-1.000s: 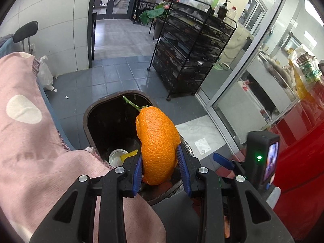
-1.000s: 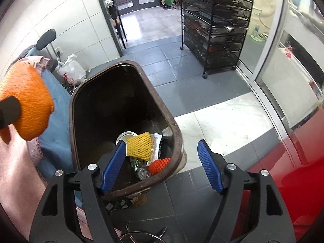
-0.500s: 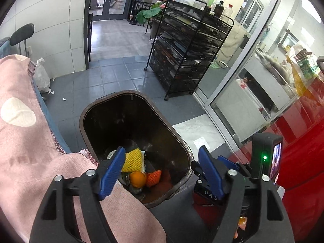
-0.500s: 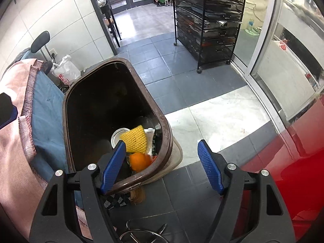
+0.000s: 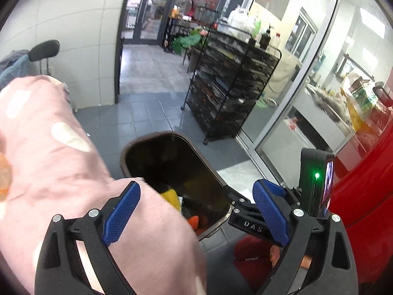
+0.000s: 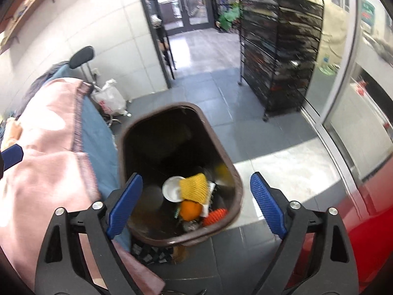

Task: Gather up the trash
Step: 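Return both tools to the table toward the tissues and white plastic bag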

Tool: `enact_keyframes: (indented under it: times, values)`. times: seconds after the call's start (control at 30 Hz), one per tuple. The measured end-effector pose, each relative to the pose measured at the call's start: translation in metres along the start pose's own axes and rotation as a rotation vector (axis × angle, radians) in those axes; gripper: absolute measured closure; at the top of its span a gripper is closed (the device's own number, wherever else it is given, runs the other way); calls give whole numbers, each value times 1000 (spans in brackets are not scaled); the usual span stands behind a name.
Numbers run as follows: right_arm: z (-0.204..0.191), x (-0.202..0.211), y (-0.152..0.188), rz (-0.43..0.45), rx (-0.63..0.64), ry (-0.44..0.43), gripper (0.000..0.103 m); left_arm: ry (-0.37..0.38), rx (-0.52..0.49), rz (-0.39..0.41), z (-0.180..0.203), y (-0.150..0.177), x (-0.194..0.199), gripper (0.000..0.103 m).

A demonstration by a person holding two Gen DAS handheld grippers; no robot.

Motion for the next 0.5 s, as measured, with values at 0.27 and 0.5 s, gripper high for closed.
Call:
enact_keyframes:
  times: [0.27,0.5]
  values:
    - [-62,21,-6,13,141,-88,13,-91,64,56,-35,14,46,9]
    - [-122,36,-7,-10,281,-199,13,-241,136,62,-77,37,78,8]
Point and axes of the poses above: each gripper's, at about its wrist camera, not at the fingertips, and x roughly against the way its jaws point, z to its right, y to its underside, the point moved 1 cm from there along -x, roughly the way its jaws point, and after that the axes turned 9 degrees about -x, right-handed, at the moved point
